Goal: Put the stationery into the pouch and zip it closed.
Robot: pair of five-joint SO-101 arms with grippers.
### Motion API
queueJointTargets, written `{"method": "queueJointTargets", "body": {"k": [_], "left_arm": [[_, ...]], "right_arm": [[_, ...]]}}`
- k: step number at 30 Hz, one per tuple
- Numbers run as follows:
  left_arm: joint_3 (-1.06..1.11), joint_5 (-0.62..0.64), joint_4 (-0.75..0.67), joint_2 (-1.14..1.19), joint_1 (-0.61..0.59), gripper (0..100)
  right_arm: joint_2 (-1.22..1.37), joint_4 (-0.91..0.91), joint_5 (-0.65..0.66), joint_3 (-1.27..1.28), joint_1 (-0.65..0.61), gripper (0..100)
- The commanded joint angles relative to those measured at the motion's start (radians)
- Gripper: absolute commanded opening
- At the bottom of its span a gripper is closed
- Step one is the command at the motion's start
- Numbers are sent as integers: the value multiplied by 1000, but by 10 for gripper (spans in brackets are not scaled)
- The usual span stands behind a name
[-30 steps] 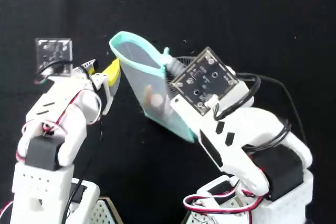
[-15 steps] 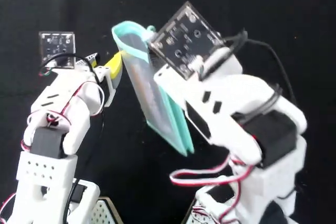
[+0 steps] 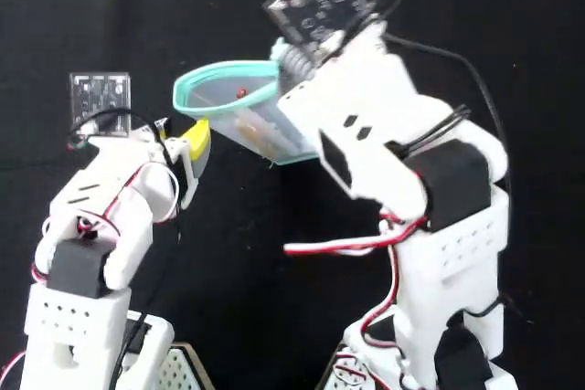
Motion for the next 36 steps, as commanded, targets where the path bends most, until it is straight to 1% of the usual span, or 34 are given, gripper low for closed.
{"method": "queueJointTargets", "body": {"k": [1,6,10,15,18,21,23,25,27,28,31,34,36], "left_arm": [[65,8,-98,-66,-7,196],[148,5,-158,-114,-7,196],[147,6,-157,-126,-8,196],[133,8,-143,-127,-16,196],[99,8,-86,-127,-65,196],[22,8,38,-130,-119,196],[-41,8,141,-155,-127,196],[-93,8,215,-204,-127,197],[-125,2,252,-273,-130,202],[-130,2,264,-313,-127,220],[-104,5,273,-428,-91,301],[-45,2,255,-503,35,296],[18,0,184,-503,116,296]], "right_arm": [[-1,48,-12,-5,-92,12],[-21,127,-11,-13,-196,12],[-91,92,58,-30,-247,12],[-110,12,69,-41,-249,12],[-81,-20,69,-19,-249,12],[-33,-41,71,-8,-247,12],[-2,-60,71,-16,-247,12],[24,-87,71,-18,-238,12],[42,-109,71,-18,-212,12],[50,-118,71,-15,-201,12],[67,-132,71,-12,-155,12],[73,-132,71,-18,-144,12],[71,-132,71,-18,-149,12]]}}
